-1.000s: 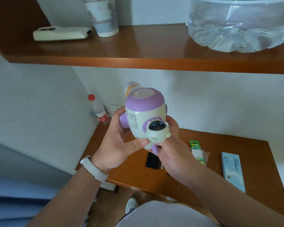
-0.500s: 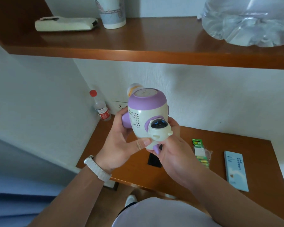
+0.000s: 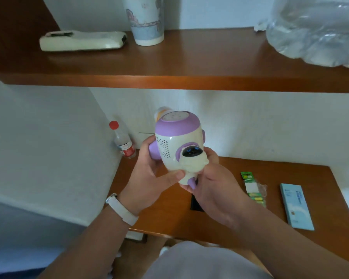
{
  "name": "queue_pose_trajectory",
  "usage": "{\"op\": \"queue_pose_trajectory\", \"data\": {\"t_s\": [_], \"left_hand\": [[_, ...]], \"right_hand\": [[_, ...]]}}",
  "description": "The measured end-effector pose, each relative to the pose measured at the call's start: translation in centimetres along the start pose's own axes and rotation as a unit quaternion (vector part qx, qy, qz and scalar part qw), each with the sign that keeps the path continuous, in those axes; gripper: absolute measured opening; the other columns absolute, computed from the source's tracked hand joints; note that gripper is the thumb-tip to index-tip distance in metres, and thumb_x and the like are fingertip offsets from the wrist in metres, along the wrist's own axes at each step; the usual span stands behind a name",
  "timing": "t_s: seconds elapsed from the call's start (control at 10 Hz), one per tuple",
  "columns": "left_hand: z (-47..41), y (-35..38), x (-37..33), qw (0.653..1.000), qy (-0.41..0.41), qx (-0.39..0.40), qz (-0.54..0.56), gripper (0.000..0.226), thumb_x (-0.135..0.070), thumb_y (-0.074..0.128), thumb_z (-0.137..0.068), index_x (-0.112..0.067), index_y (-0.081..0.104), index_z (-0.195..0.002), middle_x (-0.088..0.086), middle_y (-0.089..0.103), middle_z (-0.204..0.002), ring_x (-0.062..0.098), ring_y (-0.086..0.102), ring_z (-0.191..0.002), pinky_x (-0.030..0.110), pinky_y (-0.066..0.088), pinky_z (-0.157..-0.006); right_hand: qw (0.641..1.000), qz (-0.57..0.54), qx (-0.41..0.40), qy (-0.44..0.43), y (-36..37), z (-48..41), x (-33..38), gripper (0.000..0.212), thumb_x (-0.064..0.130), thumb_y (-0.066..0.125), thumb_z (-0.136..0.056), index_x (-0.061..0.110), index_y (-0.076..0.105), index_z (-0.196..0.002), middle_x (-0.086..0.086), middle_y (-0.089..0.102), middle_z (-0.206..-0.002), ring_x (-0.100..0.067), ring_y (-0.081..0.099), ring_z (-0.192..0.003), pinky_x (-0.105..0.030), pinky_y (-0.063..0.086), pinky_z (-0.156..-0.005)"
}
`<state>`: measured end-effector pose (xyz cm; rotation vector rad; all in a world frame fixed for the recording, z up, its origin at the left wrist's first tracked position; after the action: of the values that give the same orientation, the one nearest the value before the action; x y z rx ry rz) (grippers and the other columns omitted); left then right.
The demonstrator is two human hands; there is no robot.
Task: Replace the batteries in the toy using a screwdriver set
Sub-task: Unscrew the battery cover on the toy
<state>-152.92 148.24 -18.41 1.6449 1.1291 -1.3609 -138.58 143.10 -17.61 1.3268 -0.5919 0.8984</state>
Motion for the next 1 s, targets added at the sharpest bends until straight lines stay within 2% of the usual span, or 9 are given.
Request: {"op": "queue_pose_trajectory", "data": {"t_s": [0.1,0.2,0.3,0.4,0.5,0.6,0.7,0.8,1.0], "left_hand": [[-0.3,-0.6,0.6,1.000,-0.009,0.017,0.009,0.082,-0.037,0.089,-0.071,-0.030,0.042,-0.137,-0.006,0.064,-0.131,0.021,0.060,-0.125,0.030,0.055,-0.094],[-0.4,-1.0,1.0,0.999,-0.019,0.025,0.017,0.086,-0.037,0.090,-0.069,-0.032,0.040,-0.138,-0.009,0.063,-0.131,0.018,0.059,-0.127,0.027,0.054,-0.094],[-0.8,-1.5,1.1,0.999,-0.017,0.032,0.036,0.091,-0.037,0.091,-0.068,-0.025,0.038,-0.141,-0.007,0.062,-0.134,0.022,0.058,-0.128,0.030,0.053,-0.097],[-1.1,-2.0,1.0,0.997,-0.016,0.040,0.057,0.094,-0.035,0.091,-0.070,-0.018,0.036,-0.144,-0.001,0.061,-0.137,0.027,0.057,-0.129,0.032,0.052,-0.098],[-1.4,-2.5,0.9,0.996,-0.015,0.045,0.073,0.093,-0.029,0.089,-0.072,-0.013,0.034,-0.145,0.002,0.061,-0.136,0.027,0.057,-0.129,0.032,0.053,-0.097],[-1.7,-2.7,0.8,0.996,-0.021,0.045,0.078,0.094,-0.031,0.091,-0.069,-0.015,0.035,-0.143,-0.001,0.062,-0.134,0.026,0.059,-0.127,0.032,0.054,-0.097],[-1.7,-2.8,0.9,0.995,-0.026,0.046,0.086,0.095,-0.029,0.090,-0.070,-0.011,0.034,-0.144,-0.002,0.062,-0.134,0.025,0.059,-0.127,0.032,0.054,-0.096],[-1.6,-2.8,1.0,0.994,-0.032,0.052,0.088,0.093,-0.027,0.089,-0.071,-0.012,0.033,-0.145,-0.001,0.061,-0.136,0.025,0.058,-0.128,0.031,0.053,-0.097],[-1.3,-2.6,1.1,0.994,-0.037,0.047,0.090,0.092,-0.028,0.089,-0.071,-0.015,0.034,-0.144,-0.002,0.061,-0.137,0.024,0.058,-0.129,0.030,0.053,-0.097]], "right_hand": [[1.000,0.000,0.028,0.002,0.9,-1.0,0.1,0.042,0.006,0.075,-0.067,0.013,0.069,-0.108,-0.009,0.067,-0.078,-0.020,0.065,-0.075,-0.032,0.055,-0.069],[1.000,-0.009,-0.007,0.006,0.7,-1.2,-0.3,0.066,0.006,0.070,-0.069,-0.004,0.045,-0.129,-0.022,0.053,-0.080,-0.032,0.052,-0.074,-0.036,0.047,-0.065],[0.999,0.031,0.017,0.008,0.5,-0.7,-0.9,0.040,-0.005,0.051,-0.086,0.004,0.048,-0.126,-0.016,0.063,-0.095,-0.025,0.062,-0.089,-0.028,0.054,-0.075],[0.995,0.093,0.019,-0.018,0.9,-1.1,-0.7,0.042,0.016,0.066,-0.082,0.004,0.050,-0.119,-0.023,0.059,-0.088,-0.027,0.061,-0.094,-0.040,0.053,-0.089],[0.980,0.196,0.016,-0.035,1.1,-1.1,-0.4,0.077,0.044,0.078,-0.071,0.016,0.043,-0.134,-0.026,0.056,-0.100,-0.026,0.058,-0.111,-0.047,0.042,-0.110],[0.972,0.229,0.009,-0.042,0.4,-1.2,-0.7,0.086,0.048,0.076,-0.074,0.037,0.029,-0.145,-0.012,0.063,-0.100,-0.014,0.061,-0.105,-0.044,0.039,-0.111],[0.965,0.253,-0.011,-0.063,-0.1,-1.9,-0.8,0.095,0.062,0.080,-0.067,0.063,0.017,-0.139,-0.007,0.065,-0.092,-0.013,0.065,-0.096,-0.037,0.047,-0.099],[0.964,0.253,-0.001,-0.088,0.2,-2.0,-0.6,0.090,0.060,0.080,-0.068,0.068,0.018,-0.132,-0.009,0.066,-0.094,-0.019,0.067,-0.097,-0.035,0.053,-0.090],[0.955,0.276,0.010,-0.106,-0.3,-1.9,-1.2,0.092,0.041,0.070,-0.080,0.058,0.005,-0.143,-0.004,0.062,-0.075,-0.013,0.063,-0.076,-0.028,0.053,-0.079]]}}
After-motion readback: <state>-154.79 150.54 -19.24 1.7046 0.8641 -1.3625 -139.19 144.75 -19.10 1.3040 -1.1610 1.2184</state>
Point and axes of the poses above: each hand's wrist, its own z-axis away from the middle knuckle, its own y-axis out of the palm, x = y × z, the point moved 3 cm from there along -z, towards the middle knuckle
